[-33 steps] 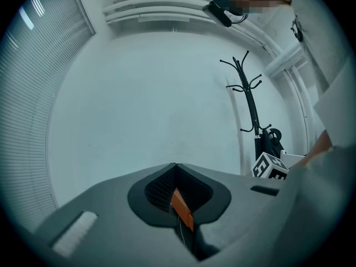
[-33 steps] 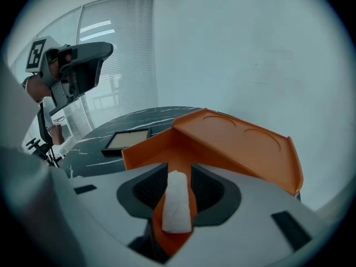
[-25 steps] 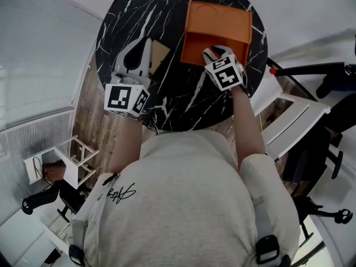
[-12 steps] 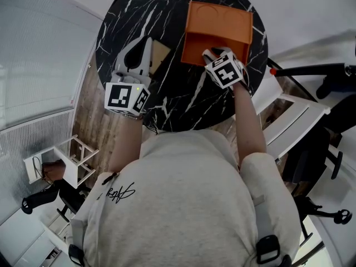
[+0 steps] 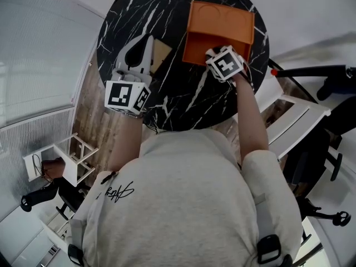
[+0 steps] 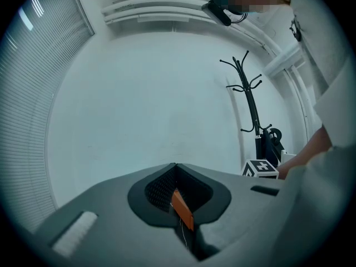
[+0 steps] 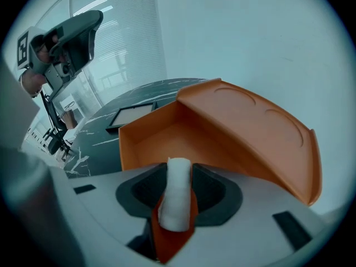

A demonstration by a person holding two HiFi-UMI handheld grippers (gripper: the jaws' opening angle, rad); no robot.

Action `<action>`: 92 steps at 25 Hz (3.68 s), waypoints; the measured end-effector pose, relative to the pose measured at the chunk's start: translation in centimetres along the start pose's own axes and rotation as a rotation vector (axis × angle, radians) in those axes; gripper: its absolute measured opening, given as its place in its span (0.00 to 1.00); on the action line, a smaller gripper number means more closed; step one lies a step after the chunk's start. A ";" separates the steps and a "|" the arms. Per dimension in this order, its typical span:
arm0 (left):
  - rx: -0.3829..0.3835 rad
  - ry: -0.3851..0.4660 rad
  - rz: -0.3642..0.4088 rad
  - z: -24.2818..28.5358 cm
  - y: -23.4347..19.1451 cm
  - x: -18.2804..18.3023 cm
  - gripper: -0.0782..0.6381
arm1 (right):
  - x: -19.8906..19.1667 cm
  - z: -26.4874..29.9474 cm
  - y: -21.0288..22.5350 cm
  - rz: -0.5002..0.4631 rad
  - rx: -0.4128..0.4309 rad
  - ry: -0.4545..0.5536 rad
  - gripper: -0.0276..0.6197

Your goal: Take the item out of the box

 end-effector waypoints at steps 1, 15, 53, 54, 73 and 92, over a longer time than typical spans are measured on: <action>0.000 0.000 0.000 0.0 0.0 0.1 0.11 | -0.1 0.0 0.1 -0.001 -0.004 -0.005 0.23; -0.007 0.001 -0.004 0.4 0.2 0.1 0.11 | -0.5 0.4 0.3 0.035 -0.013 -0.010 0.23; -0.045 0.039 -0.001 0.9 2.6 1.7 0.11 | 3.5 -4.1 -0.6 0.057 -0.163 0.235 0.23; -0.044 0.040 -0.003 0.9 2.7 1.8 0.11 | 3.7 -4.3 -0.6 0.059 -0.166 0.245 0.23; -0.090 0.060 -0.014 1.8 5.0 1.8 0.11 | 6.6 -8.8 -0.8 0.067 -0.241 0.439 0.23; -0.081 0.084 -0.020 1.4 5.8 2.7 0.11 | 9.2 -12.9 -1.8 0.047 -0.265 0.603 0.23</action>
Point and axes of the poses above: the fingertips, and each gripper's own axes: z forward along the fingers, y to its right, x out of its top, the point moved 4 cm from there along -z, backward along the fingers, and after that the axes turned 15 degrees about y, right-handed, at the moved point
